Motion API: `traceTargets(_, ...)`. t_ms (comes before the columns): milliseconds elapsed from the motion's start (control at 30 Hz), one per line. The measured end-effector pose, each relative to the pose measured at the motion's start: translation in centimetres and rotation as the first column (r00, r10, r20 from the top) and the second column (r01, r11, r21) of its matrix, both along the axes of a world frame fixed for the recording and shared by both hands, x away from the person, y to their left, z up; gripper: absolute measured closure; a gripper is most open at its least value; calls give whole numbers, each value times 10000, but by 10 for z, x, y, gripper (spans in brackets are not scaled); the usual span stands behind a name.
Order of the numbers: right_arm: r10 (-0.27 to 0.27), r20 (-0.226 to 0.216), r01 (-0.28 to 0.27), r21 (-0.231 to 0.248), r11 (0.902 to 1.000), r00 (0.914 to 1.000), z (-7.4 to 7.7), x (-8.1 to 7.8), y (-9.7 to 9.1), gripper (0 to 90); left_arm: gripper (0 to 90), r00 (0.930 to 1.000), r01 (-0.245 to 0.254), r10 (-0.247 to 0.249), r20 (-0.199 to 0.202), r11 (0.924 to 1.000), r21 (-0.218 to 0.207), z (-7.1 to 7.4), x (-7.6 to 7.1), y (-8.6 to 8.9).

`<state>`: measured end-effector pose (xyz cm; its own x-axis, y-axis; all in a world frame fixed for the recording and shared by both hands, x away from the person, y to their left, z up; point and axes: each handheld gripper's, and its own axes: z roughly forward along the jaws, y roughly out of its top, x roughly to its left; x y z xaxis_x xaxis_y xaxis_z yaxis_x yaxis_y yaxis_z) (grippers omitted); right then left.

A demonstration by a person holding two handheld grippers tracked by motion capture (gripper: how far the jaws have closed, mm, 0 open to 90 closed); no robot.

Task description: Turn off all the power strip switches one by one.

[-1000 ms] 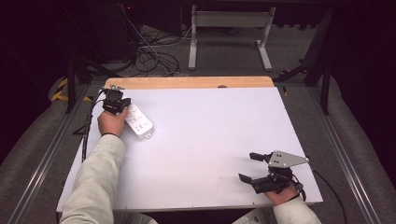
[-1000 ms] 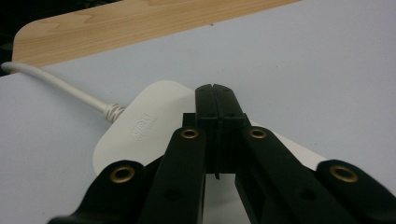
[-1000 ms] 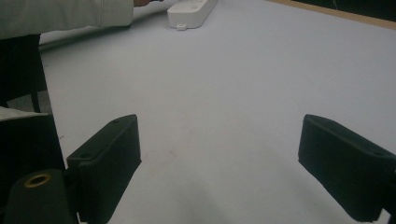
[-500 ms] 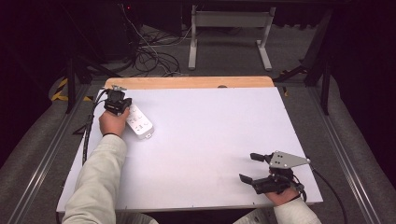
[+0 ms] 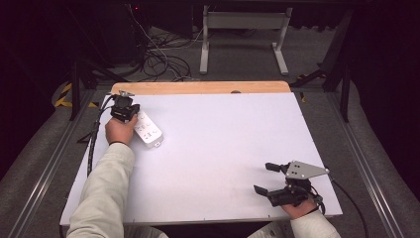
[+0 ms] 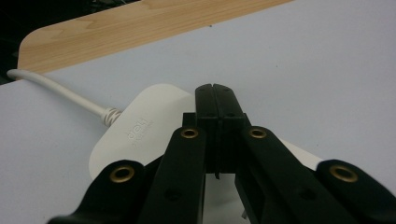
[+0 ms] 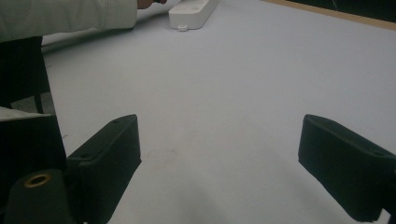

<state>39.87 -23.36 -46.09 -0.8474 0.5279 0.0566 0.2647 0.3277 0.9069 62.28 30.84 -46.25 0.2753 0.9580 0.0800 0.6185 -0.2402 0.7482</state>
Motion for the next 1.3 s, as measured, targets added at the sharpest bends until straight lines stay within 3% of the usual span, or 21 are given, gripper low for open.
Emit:
traceTargets(533, 11, -8, -11, 32, 10000, 10000, 0, -2, -1, 132, 900, 9999, -72, 77, 124, 9990, -439, -2, -2, 3)
traceTargets(700, 13, -9, -13, 18, 10000, 10000, 0, -3, -2, 132, 900, 9999, -68, 69, 130, 10000, -72, -2, -2, 0)
traceTargets(900, 30, 20, -30, 15, 10000, 10000, 0, -4, -2, 132, 900, 9998, -135, 136, 127, 9999, -69, -2, -3, 0)
traceTargets(1033, 42, 23, -42, 31, 10000, 10000, 0, -4, -3, 132, 900, 9996, -200, 194, 186, 9993, 310, -1, -4, -1)
traceTargets(1300, 74, 14, -75, 36, 10000, 10000, 0, -5, -3, 132, 900, 9996, -258, 258, 76, 9996, 89, -2, -3, 0)
